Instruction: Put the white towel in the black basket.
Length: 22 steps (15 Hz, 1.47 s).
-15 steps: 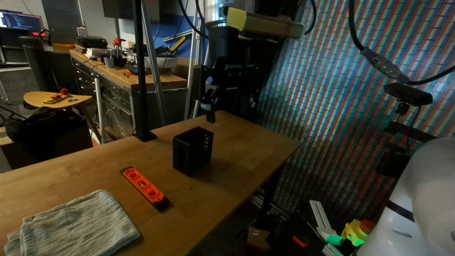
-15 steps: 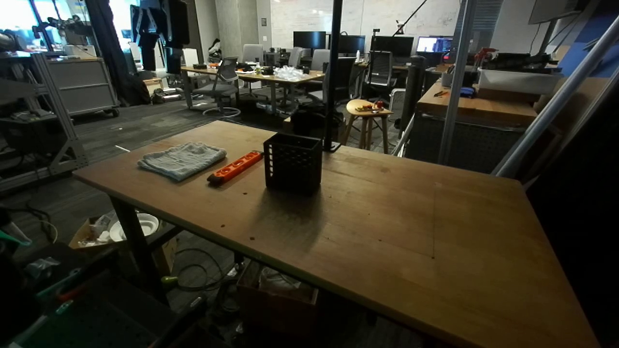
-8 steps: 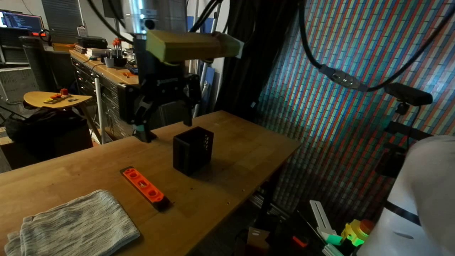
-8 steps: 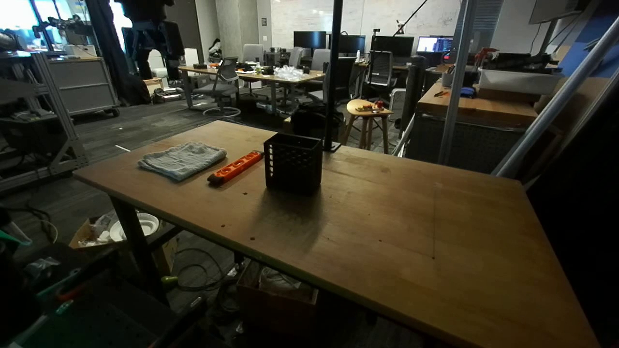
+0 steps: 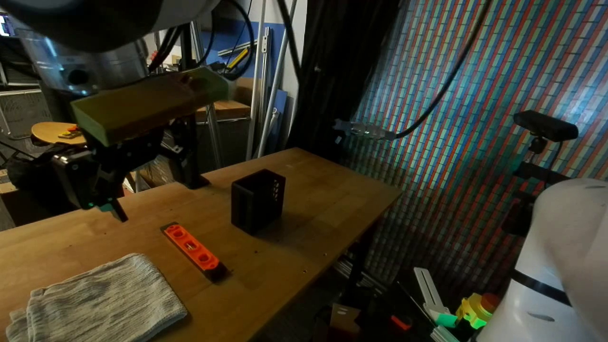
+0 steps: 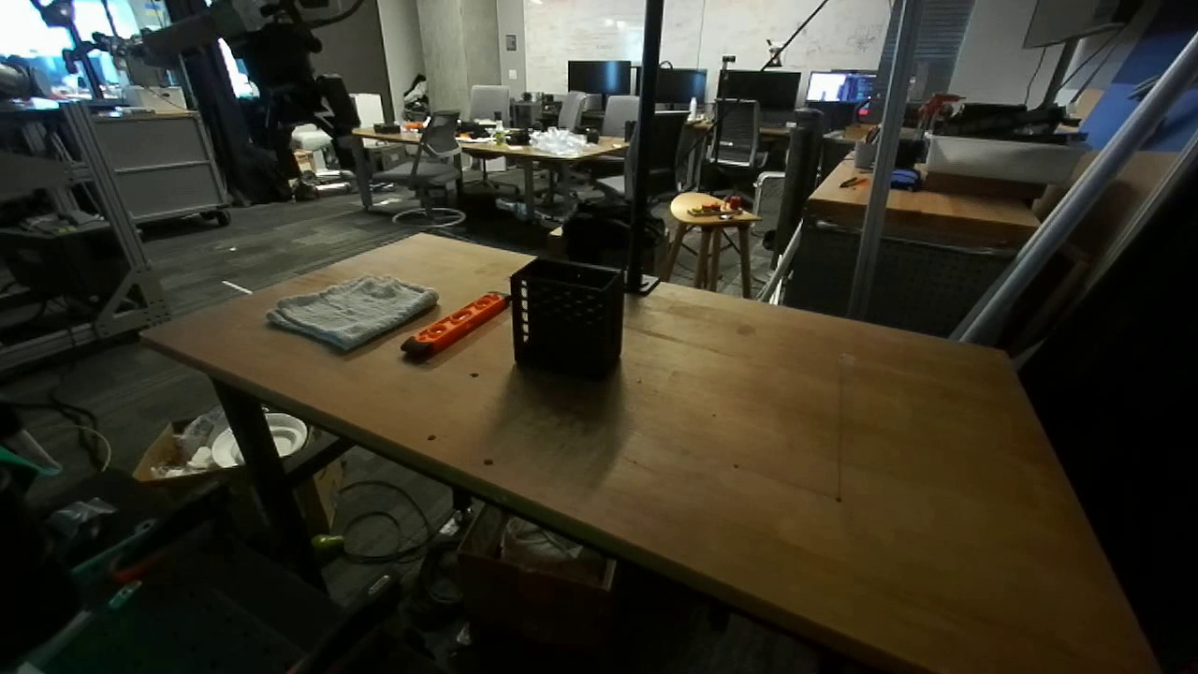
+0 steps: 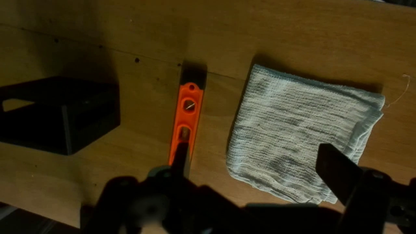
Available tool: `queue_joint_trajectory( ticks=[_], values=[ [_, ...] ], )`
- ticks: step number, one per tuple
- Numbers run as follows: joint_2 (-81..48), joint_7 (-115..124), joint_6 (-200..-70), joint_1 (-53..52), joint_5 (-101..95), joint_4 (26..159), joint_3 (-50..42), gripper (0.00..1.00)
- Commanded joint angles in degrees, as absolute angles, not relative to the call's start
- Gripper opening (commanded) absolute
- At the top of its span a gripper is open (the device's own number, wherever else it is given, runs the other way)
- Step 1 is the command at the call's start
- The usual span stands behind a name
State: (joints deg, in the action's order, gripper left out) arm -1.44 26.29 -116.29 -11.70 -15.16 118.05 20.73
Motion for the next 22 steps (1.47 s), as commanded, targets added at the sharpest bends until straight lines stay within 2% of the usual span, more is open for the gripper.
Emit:
queue_joint_trajectory(
  ticks=[1, 13, 22],
  values=[
    [-9.4, 26.9, -117.2, -15.0, -20.4, 110.5, 18.8, 1.00],
    [-24.2, 21.0, -129.7, -19.4, -20.2, 105.9, 12.0, 1.00],
    [-32.2, 14.4, -137.8, -19.5, -15.5, 104.6, 10.9, 1.00]
  ],
)
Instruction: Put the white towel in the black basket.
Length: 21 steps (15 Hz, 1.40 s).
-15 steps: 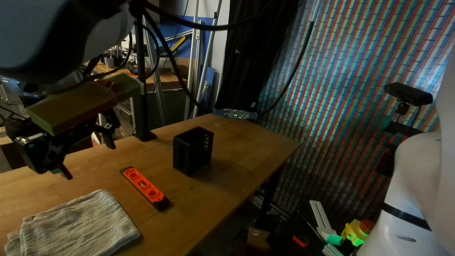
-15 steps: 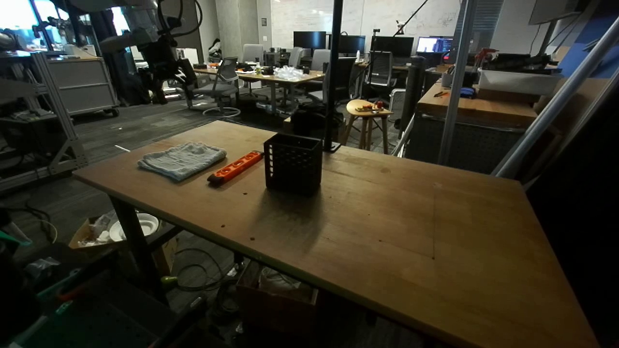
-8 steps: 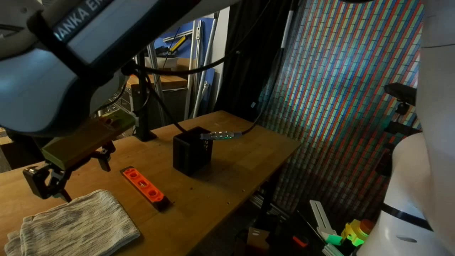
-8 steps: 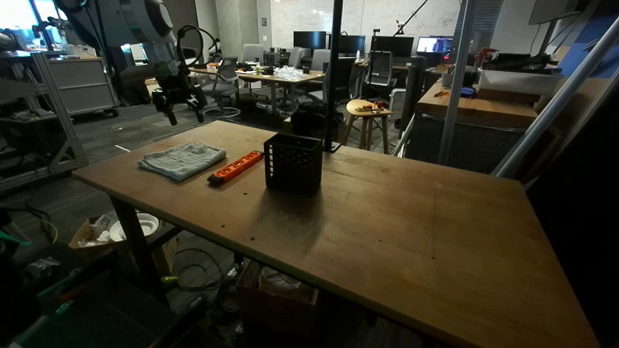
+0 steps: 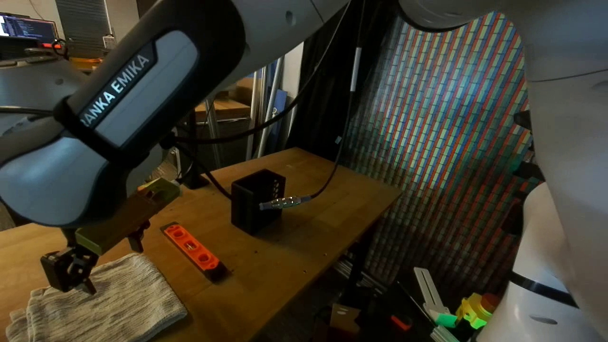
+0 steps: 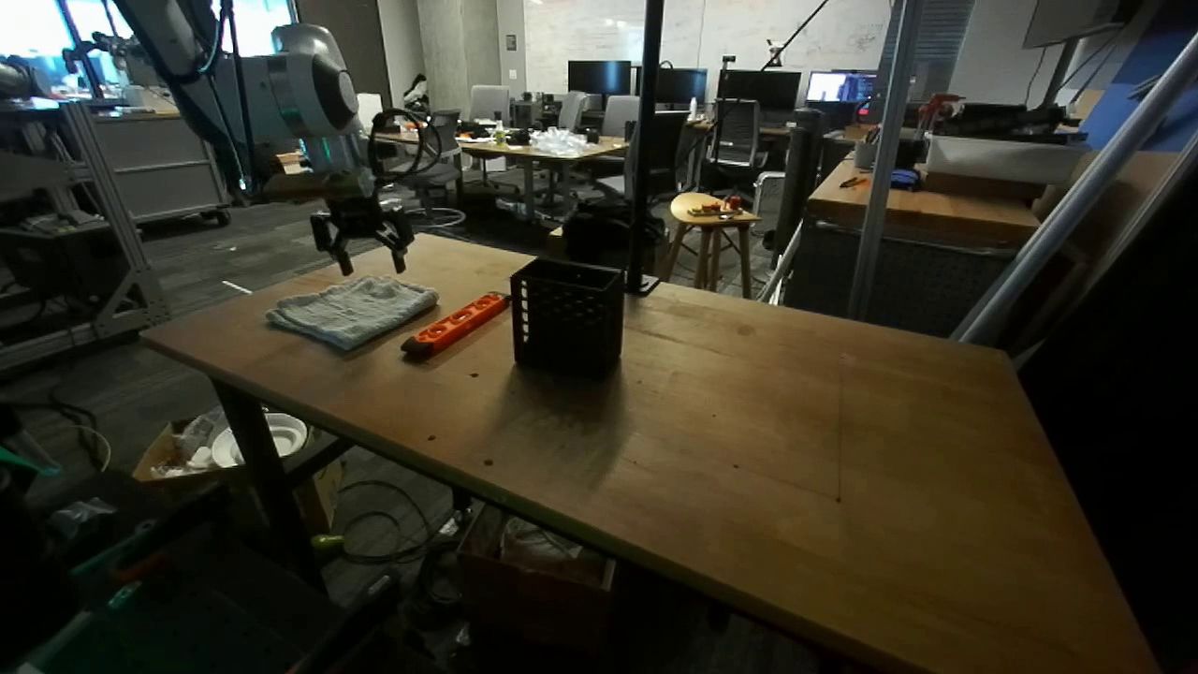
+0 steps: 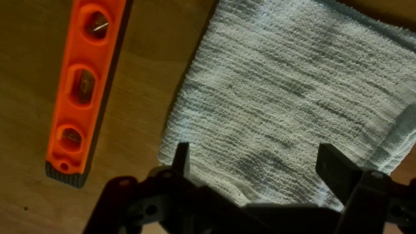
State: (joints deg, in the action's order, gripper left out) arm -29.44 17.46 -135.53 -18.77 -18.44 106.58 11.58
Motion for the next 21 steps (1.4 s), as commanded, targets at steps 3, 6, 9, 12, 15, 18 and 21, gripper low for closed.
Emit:
queue_joint_trajectory(
  ticks=[3, 6, 9, 12, 15, 18, 21],
  values=[
    [-34.7, 10.6, -140.3, -19.1, -13.2, 104.4, 11.5, 1.00],
    [-37.3, 6.2, -140.9, -19.0, -11.8, 103.5, 12.0, 1.00],
    [-39.5, 2.8, -140.2, -18.9, -10.9, 102.6, 12.5, 1.00],
    [-39.9, 0.8, -140.3, -19.0, -10.6, 102.4, 12.6, 1.00],
    [-39.5, -0.1, -140.2, -19.0, -10.3, 102.5, 12.6, 0.68],
    [-39.1, -0.3, -140.3, -19.2, -10.5, 102.6, 12.7, 0.45],
    [-38.7, -0.2, -140.1, -19.5, -10.7, 102.7, 12.6, 0.21]
  ],
)
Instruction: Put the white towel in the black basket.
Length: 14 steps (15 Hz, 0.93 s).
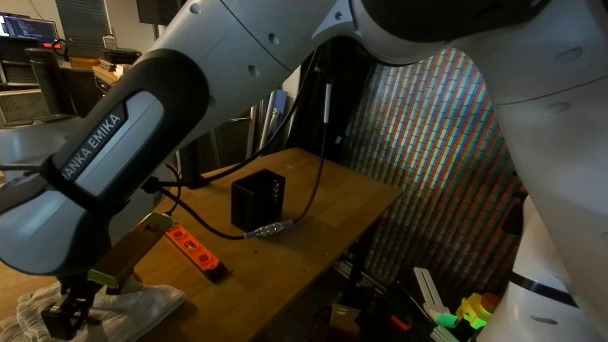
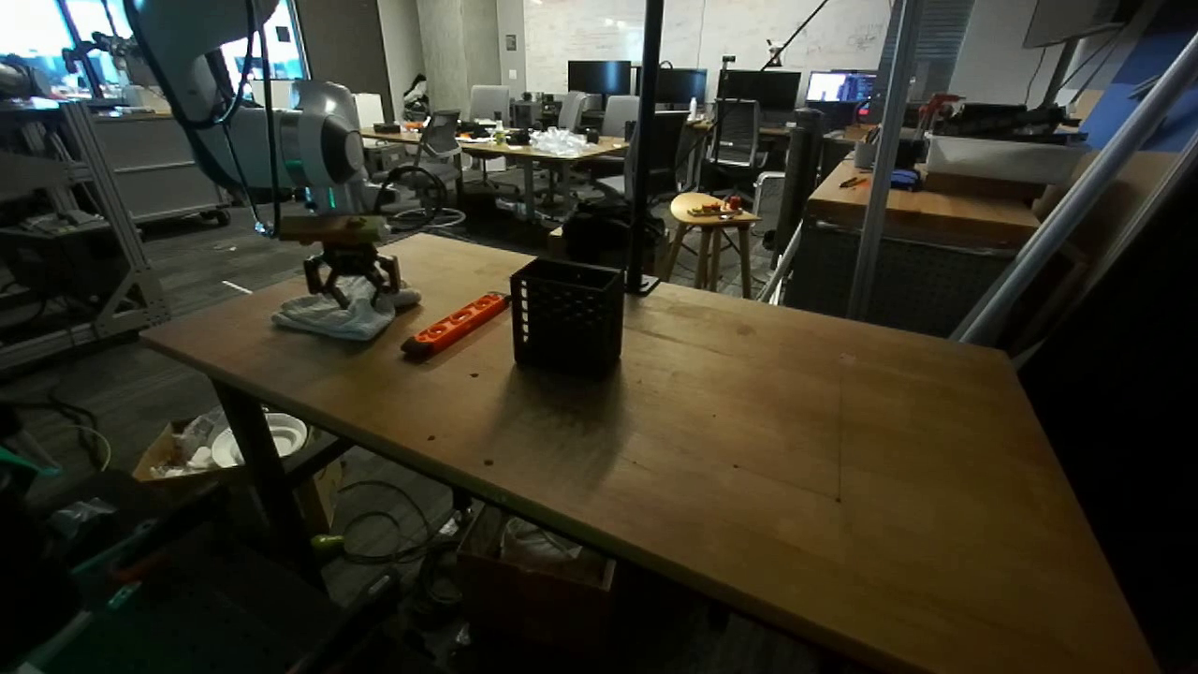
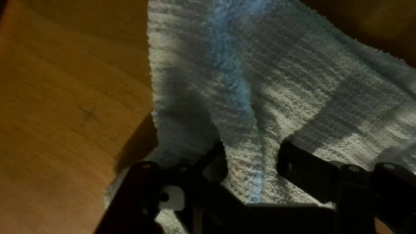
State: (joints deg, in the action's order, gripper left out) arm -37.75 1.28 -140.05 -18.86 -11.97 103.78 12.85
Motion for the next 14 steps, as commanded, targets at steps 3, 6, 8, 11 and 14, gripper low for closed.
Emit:
queue_joint_trajectory(
  ticks=[3, 6, 8, 11, 14],
  values=[
    [-38.2, 0.2, -140.0, -19.8, -10.9, 103.0, 12.4, 0.02],
    [-37.5, 0.9, -139.7, -20.1, -11.3, 103.2, 12.0, 0.03],
    [-36.4, 1.5, -139.4, -20.4, -11.7, 103.7, 11.5, 0.00],
    [-33.3, 2.5, -138.0, -20.9, -12.8, 105.1, 10.2, 0.00],
    [-29.3, 3.5, -136.1, -20.7, -13.8, 107.0, 8.7, 0.01]
  ],
)
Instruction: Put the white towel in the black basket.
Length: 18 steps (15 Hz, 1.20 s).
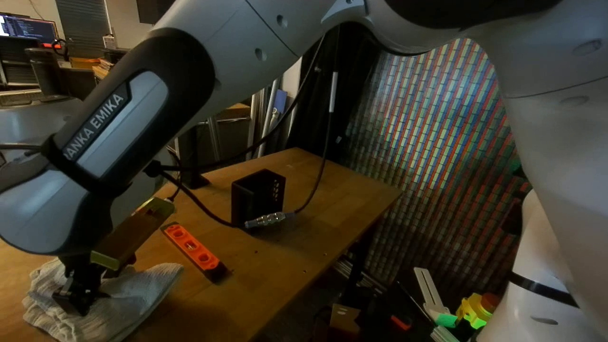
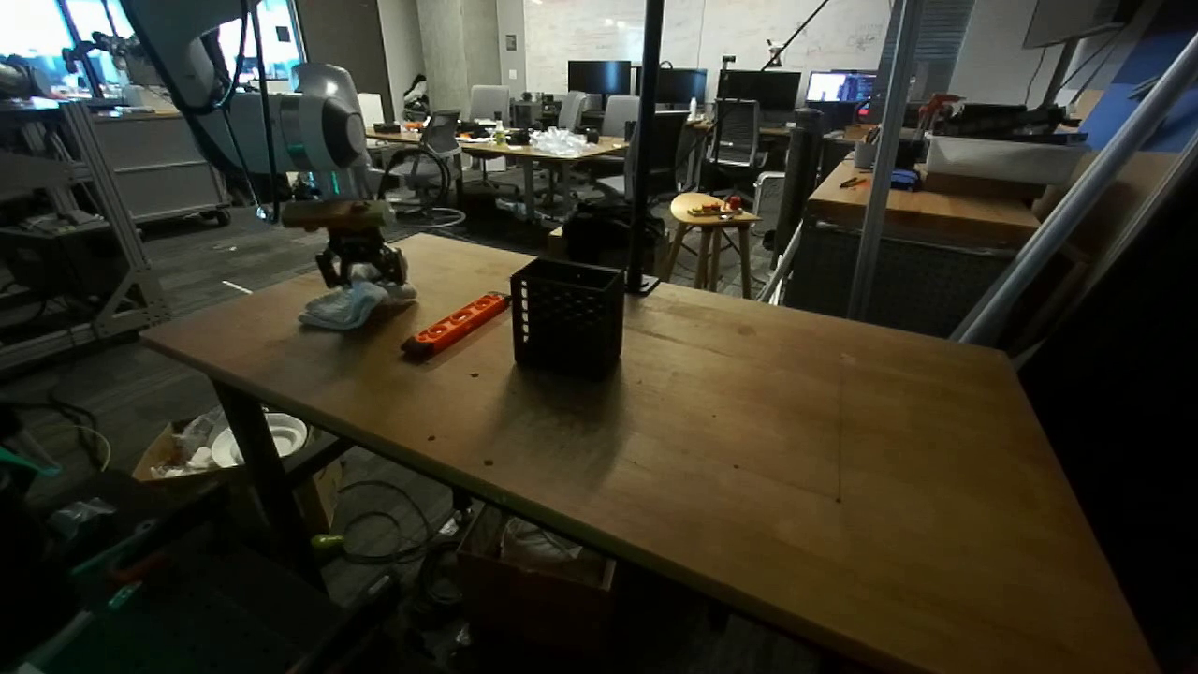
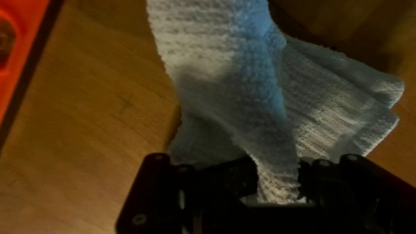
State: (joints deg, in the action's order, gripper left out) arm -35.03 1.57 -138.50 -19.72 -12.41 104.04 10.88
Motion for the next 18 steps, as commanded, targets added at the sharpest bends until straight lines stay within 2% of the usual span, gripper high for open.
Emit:
queue_joint_trajectory(
  ticks=[1, 9, 18],
  values=[
    [-27.9, 3.8, -135.1, -20.6, -14.2, 107.5, 8.3, 0.01],
    [-14.0, 6.4, -125.5, -17.2, -18.0, 114.5, 5.6, 0.00],
    [-4.7, 3.9, -120.4, -6.5, -21.7, 114.9, 1.4, 0.01]
  ],
)
